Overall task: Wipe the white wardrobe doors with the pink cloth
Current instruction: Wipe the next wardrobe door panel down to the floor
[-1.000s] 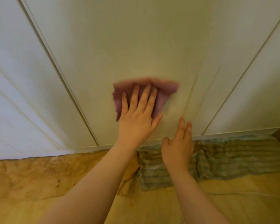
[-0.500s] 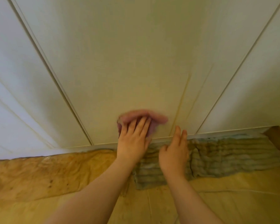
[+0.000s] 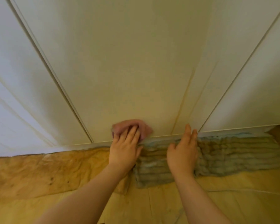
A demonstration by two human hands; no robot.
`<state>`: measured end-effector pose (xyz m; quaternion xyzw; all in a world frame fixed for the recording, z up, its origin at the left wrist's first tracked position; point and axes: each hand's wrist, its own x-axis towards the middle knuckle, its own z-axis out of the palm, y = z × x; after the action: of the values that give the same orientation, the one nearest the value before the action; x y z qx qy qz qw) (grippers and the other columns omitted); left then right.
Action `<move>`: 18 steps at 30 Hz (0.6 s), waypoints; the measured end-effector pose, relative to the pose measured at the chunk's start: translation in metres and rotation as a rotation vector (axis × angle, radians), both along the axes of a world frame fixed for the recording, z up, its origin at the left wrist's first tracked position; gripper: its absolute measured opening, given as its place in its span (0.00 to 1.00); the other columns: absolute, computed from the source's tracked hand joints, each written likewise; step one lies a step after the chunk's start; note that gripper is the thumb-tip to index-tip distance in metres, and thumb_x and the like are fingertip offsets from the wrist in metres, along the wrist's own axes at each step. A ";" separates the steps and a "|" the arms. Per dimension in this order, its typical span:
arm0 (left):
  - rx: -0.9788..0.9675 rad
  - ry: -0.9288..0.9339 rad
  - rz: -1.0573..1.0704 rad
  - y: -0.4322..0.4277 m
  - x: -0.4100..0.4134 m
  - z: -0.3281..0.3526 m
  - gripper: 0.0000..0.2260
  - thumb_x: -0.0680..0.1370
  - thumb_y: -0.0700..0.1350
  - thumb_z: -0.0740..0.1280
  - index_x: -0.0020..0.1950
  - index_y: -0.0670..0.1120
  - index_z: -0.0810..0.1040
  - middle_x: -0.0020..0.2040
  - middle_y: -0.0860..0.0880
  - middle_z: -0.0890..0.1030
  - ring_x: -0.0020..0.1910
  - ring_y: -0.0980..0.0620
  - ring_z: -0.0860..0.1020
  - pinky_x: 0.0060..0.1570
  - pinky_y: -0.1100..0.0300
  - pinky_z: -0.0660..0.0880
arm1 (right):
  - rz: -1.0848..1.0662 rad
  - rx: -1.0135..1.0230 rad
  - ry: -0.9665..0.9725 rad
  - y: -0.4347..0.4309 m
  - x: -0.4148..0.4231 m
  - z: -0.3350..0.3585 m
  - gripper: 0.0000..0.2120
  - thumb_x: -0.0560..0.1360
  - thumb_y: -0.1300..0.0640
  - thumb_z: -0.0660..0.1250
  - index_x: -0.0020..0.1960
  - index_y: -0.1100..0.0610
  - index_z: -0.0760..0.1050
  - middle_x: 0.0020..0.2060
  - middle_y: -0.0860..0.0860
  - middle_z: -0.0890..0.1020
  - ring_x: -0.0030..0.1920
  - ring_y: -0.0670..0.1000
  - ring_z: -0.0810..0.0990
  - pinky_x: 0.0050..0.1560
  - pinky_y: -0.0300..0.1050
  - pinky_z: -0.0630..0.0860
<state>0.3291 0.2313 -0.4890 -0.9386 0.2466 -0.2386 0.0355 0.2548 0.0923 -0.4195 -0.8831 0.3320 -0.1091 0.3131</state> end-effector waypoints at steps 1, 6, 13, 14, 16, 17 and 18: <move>-0.055 -0.074 -0.030 -0.005 0.008 0.013 0.24 0.74 0.55 0.56 0.61 0.43 0.79 0.60 0.44 0.79 0.60 0.42 0.74 0.60 0.45 0.64 | -0.011 0.008 0.003 -0.002 0.000 -0.001 0.34 0.77 0.62 0.58 0.76 0.52 0.45 0.76 0.54 0.46 0.74 0.56 0.51 0.72 0.53 0.54; -0.227 -0.277 -0.062 -0.029 0.034 0.047 0.26 0.77 0.53 0.58 0.72 0.44 0.62 0.71 0.45 0.64 0.70 0.41 0.58 0.72 0.43 0.45 | -0.005 0.023 0.010 0.005 0.004 -0.005 0.34 0.76 0.63 0.59 0.76 0.53 0.45 0.76 0.55 0.46 0.75 0.56 0.50 0.72 0.52 0.53; 0.019 -0.087 -0.153 0.008 0.014 -0.004 0.25 0.71 0.49 0.57 0.67 0.44 0.74 0.62 0.45 0.79 0.62 0.44 0.67 0.61 0.46 0.59 | 0.015 0.000 0.058 0.000 -0.002 -0.015 0.33 0.77 0.61 0.59 0.76 0.52 0.45 0.76 0.54 0.45 0.75 0.55 0.50 0.72 0.52 0.53; -0.040 -0.163 -0.144 0.000 0.021 0.012 0.24 0.73 0.48 0.58 0.68 0.46 0.71 0.63 0.45 0.78 0.62 0.44 0.66 0.62 0.46 0.59 | 0.008 0.006 0.058 -0.002 -0.002 -0.015 0.34 0.77 0.61 0.59 0.76 0.52 0.45 0.76 0.55 0.45 0.75 0.56 0.50 0.72 0.53 0.54; -0.148 -0.332 -0.110 -0.017 0.034 0.043 0.23 0.76 0.47 0.59 0.71 0.47 0.66 0.68 0.47 0.73 0.68 0.43 0.62 0.70 0.45 0.51 | 0.006 -0.008 0.047 -0.003 0.001 -0.015 0.35 0.76 0.61 0.61 0.76 0.53 0.45 0.76 0.55 0.45 0.75 0.56 0.50 0.71 0.54 0.55; -0.155 -0.362 -0.113 -0.021 0.040 0.046 0.24 0.76 0.46 0.60 0.73 0.48 0.63 0.71 0.49 0.68 0.72 0.44 0.58 0.72 0.45 0.46 | 0.013 -0.021 0.047 -0.003 0.001 -0.016 0.35 0.76 0.61 0.61 0.76 0.53 0.45 0.76 0.56 0.45 0.74 0.57 0.50 0.71 0.53 0.55; -0.077 -0.377 -0.118 -0.016 0.046 0.038 0.25 0.76 0.46 0.60 0.74 0.49 0.61 0.73 0.51 0.66 0.74 0.45 0.53 0.72 0.45 0.42 | 0.017 -0.029 0.047 -0.003 0.001 -0.017 0.35 0.76 0.61 0.61 0.76 0.53 0.45 0.76 0.56 0.46 0.74 0.57 0.51 0.71 0.53 0.55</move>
<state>0.3749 0.2148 -0.4507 -0.8619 0.2810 -0.4210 0.0310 0.2563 0.0891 -0.4360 -0.8927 0.3299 -0.0905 0.2934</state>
